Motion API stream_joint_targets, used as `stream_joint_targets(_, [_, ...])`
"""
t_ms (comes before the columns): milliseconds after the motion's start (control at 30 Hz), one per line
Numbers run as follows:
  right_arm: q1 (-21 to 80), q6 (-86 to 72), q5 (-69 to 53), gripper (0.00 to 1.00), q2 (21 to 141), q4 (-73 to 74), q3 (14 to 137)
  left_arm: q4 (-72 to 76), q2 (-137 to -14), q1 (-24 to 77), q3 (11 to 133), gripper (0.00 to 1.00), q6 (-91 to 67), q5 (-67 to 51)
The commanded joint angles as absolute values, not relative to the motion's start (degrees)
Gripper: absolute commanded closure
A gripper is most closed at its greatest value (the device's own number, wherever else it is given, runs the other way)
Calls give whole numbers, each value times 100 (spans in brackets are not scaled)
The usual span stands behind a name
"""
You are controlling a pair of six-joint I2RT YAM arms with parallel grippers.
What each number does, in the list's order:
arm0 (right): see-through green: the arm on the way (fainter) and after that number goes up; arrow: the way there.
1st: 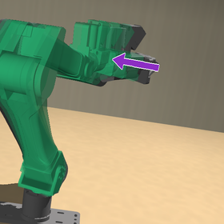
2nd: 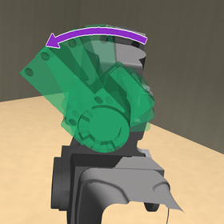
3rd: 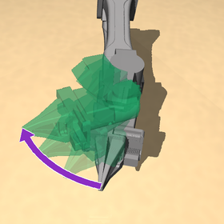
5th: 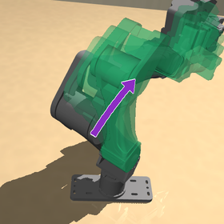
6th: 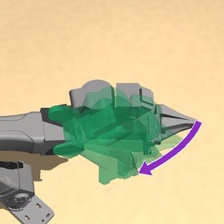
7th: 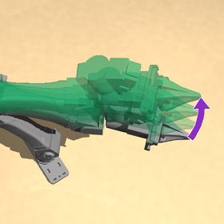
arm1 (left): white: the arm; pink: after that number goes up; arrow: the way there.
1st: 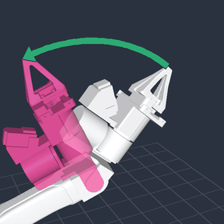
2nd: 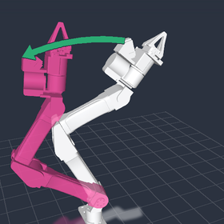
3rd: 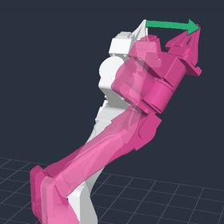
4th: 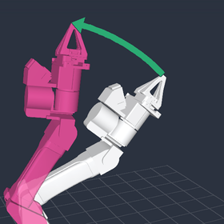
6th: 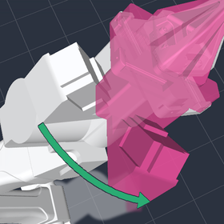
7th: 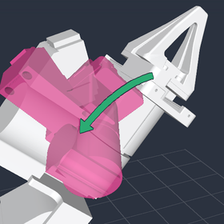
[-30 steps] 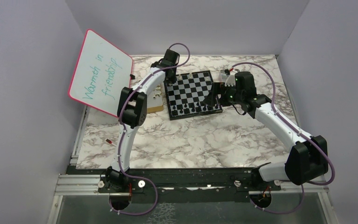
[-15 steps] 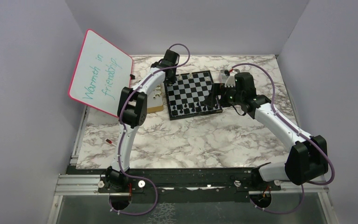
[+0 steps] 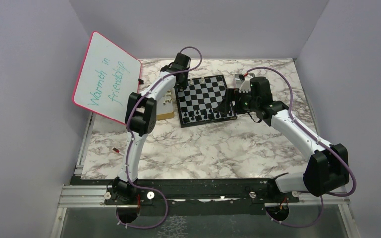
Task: Set up the chess pieces on the board
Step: Place the chess piece on the chessboard, then pick up the chess piece from the storage box.
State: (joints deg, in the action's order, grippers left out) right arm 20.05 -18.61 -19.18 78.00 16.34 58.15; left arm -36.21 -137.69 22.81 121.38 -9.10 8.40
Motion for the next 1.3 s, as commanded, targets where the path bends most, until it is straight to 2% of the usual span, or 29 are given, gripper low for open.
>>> stream_joint_targets(0, [2032, -1910, -2083, 0, 7818, 1463, 5809, -3700, -13165, 2259, 12146, 68, -904, 691])
stream_joint_targets(467, [2045, -1986, -2199, 0, 7744, 1339, 5735, -3698, -11957, 2087, 11009, 67, -1109, 725])
stream_joint_targets(733, [2036, -2013, -2224, 0, 7657, 1322, 5694, -3561, -11573, 1732, 10198, 73, -1289, 708])
stream_joint_targets(933, [2045, -2021, -2244, 0, 7599, 1323, 5655, -3261, -11812, 1598, 10103, 75, -1186, 948])
stream_joint_targets(1033, [2043, -2021, -2252, 0, 7568, 1350, 5651, -3199, -12080, 1591, 10334, 79, -1135, 1009])
stream_joint_targets(1267, [2044, -2004, -2159, 0, 7506, 1429, 5672, -3199, -12494, 1582, 10719, 80, -1107, 1001])
